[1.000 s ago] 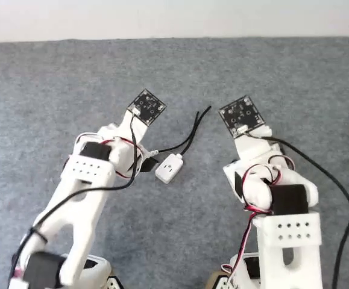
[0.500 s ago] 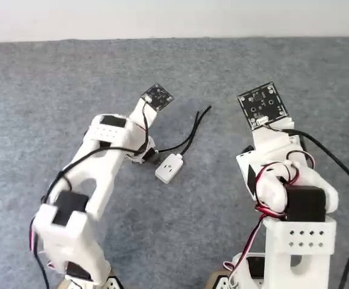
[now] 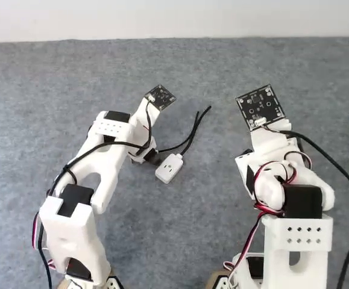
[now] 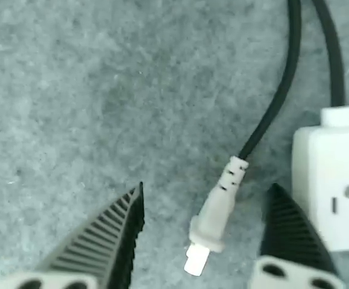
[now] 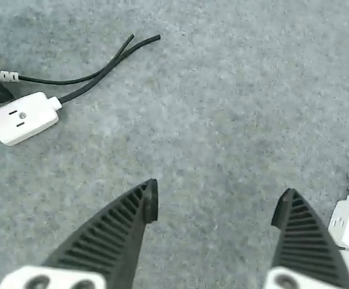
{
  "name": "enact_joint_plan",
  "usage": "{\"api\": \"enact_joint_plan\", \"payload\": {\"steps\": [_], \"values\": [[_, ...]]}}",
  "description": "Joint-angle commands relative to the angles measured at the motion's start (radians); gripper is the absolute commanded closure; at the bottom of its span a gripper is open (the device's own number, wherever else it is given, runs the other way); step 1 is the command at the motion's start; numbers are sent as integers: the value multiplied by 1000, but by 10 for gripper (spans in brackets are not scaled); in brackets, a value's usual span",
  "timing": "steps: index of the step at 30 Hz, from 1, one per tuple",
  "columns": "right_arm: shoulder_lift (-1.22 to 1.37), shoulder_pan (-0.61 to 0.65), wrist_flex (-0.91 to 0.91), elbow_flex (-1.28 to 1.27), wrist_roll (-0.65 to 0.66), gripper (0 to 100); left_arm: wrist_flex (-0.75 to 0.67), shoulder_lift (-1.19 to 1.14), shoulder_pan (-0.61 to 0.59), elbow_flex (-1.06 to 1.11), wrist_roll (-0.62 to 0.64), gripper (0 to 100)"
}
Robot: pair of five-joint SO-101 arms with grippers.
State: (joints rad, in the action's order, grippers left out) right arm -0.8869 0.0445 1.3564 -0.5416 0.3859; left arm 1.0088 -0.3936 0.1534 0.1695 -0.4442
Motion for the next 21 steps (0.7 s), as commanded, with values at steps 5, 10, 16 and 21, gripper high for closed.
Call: {"api": "enact_joint_plan", "payload": {"steps": [5,10,16,21], "values": [[1,70,-13,9,-12,684,20,5,9,-41,-9,931],[-4,74,-39,-26,-12,684,44,5,31,-39,-41,931],[-5,73,-130,-157,-12,684,43,-6,41,-25,-58,966],[-5,74,-143,-157,-12,684,41,0,41,-27,-58,966]]}}
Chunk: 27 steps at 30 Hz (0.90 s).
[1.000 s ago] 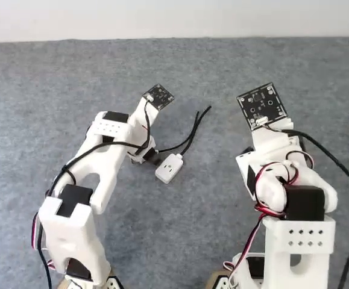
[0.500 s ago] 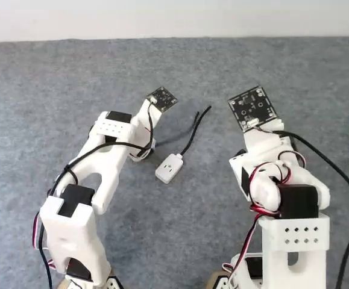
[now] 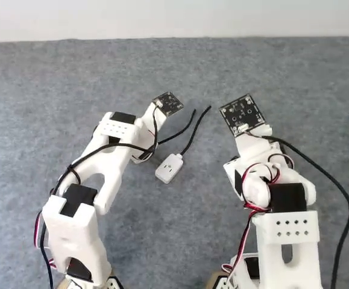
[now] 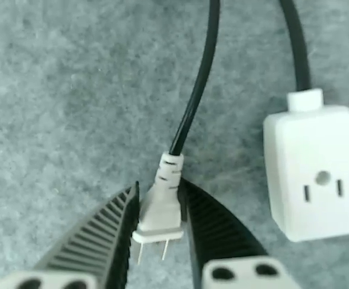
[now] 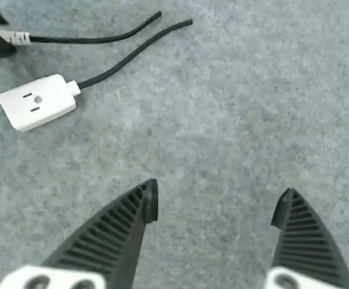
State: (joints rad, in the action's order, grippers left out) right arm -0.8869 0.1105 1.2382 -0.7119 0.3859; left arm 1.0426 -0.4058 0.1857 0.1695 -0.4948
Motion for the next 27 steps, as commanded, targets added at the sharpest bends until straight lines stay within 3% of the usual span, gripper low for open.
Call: {"api": "enact_joint_plan", "payload": {"steps": [1,6,15,27], "values": [[-5,10,-33,12,-12,684,8,12,9,-30,-8,967],[-4,8,-38,6,-12,684,26,15,-18,-91,2,970],[-5,8,-39,12,-12,684,181,15,-66,-240,78,987],[-5,5,-39,9,-12,684,178,2,-64,-223,127,985]]}}
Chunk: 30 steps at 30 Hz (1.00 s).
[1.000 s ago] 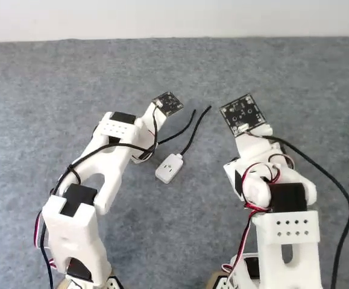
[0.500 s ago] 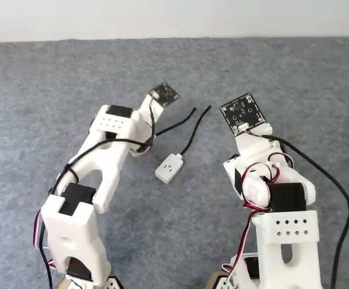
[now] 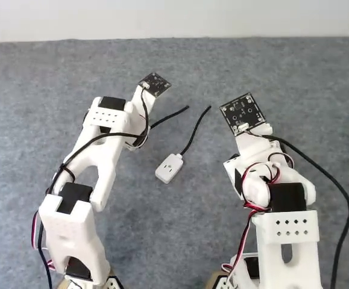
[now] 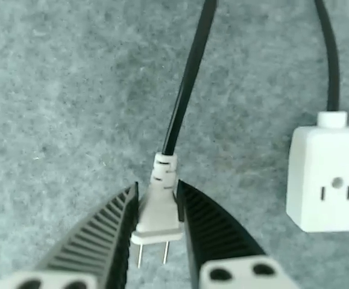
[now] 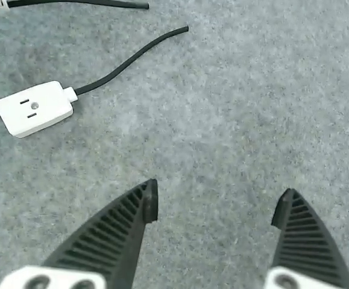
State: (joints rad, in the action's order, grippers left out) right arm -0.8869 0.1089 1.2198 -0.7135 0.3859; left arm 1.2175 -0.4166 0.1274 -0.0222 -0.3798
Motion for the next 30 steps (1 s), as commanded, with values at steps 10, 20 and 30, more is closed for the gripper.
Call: {"api": "enact_joint_plan", "payload": {"steps": [10,20,30], "values": [[5,1,-19,5,-12,684,-80,11,-23,-7,11,699],[-2,2,-58,-34,-12,684,-66,-155,28,-117,-64,699],[-4,8,-134,-98,-12,684,400,-578,77,-960,-66,699]]}}
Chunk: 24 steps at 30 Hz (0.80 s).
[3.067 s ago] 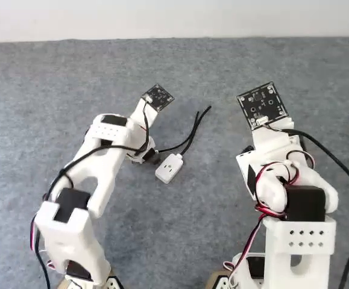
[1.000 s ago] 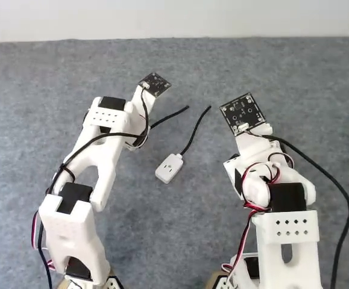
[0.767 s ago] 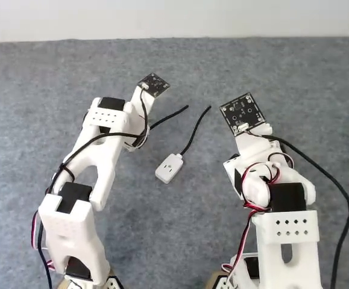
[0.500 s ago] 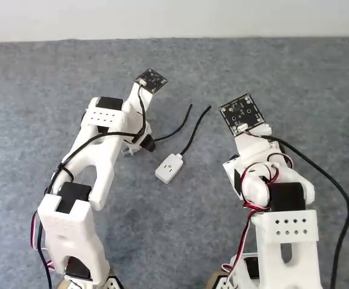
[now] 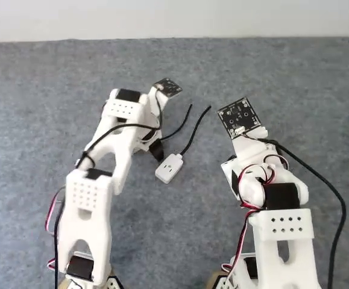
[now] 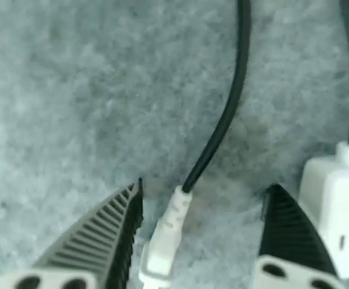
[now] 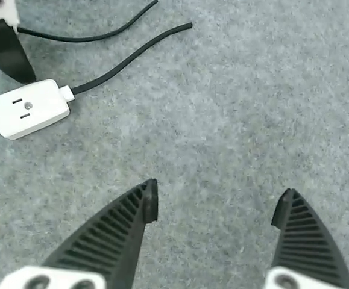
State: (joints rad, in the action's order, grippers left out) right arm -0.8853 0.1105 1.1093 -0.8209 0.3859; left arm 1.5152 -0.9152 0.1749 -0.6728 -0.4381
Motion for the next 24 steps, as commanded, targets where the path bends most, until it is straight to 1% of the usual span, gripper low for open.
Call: {"api": "enact_joint_plan", "payload": {"steps": [1,4,7,9,12,14,15,18,19,20,24], "values": [[-5,7,-24,9,-12,684,132,-127,34,-390,-8,699],[-5,4,-25,9,-12,684,201,-273,48,-611,-23,698],[2,5,-45,5,-12,684,239,-391,61,-753,-40,698],[1,7,-67,-6,-12,684,241,-417,58,-789,-38,698],[-4,8,-88,-21,-12,684,241,-407,48,-776,-40,701],[1,8,-87,-21,-12,684,241,-404,46,-765,-51,741],[2,8,-85,-21,-12,684,241,-402,46,-765,-64,784],[1,8,-79,-21,-12,684,241,-402,49,-765,-74,973],[-1,8,-79,-21,-12,684,241,-402,48,-765,-74,993],[-2,7,-77,-21,-12,684,241,-402,44,-765,-74,976],[-2,2,-77,-23,-12,684,241,-402,25,-765,-57,971]]}}
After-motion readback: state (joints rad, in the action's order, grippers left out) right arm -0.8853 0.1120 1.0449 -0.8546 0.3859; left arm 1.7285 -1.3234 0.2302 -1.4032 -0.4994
